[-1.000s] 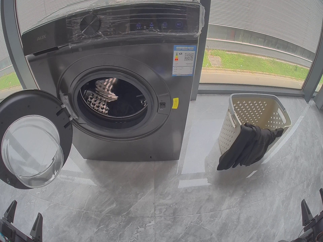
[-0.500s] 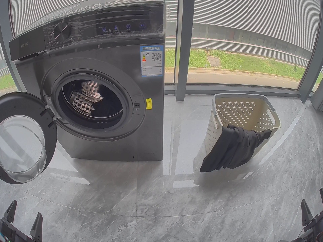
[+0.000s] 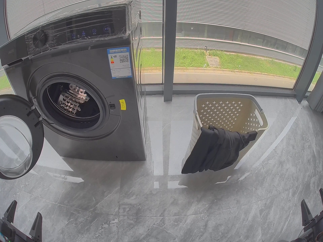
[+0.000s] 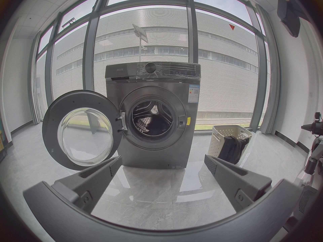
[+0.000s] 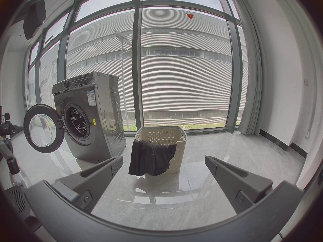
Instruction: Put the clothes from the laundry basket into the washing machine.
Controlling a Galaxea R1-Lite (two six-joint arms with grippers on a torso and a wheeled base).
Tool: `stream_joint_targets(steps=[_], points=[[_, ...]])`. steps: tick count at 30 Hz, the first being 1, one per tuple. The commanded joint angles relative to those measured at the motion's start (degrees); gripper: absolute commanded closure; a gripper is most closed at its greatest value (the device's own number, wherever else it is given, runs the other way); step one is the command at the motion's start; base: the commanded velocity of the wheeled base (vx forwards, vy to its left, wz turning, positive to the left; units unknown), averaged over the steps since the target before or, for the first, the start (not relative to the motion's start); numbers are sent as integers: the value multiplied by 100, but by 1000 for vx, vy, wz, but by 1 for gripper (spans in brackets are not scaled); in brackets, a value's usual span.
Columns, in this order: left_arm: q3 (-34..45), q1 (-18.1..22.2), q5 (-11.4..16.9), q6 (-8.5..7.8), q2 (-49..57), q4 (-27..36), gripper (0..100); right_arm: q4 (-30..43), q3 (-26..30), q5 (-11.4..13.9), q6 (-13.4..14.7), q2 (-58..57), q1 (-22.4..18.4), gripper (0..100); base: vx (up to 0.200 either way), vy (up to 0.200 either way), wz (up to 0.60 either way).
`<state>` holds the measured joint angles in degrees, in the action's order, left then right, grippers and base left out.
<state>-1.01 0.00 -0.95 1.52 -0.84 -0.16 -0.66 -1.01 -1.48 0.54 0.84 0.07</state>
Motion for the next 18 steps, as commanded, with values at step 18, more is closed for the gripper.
stream_joint_targets(steps=[18], points=[[92,0,-2,23,75,7,0,-4,101,-2,-1,-84,1,0,78,-56,0]])
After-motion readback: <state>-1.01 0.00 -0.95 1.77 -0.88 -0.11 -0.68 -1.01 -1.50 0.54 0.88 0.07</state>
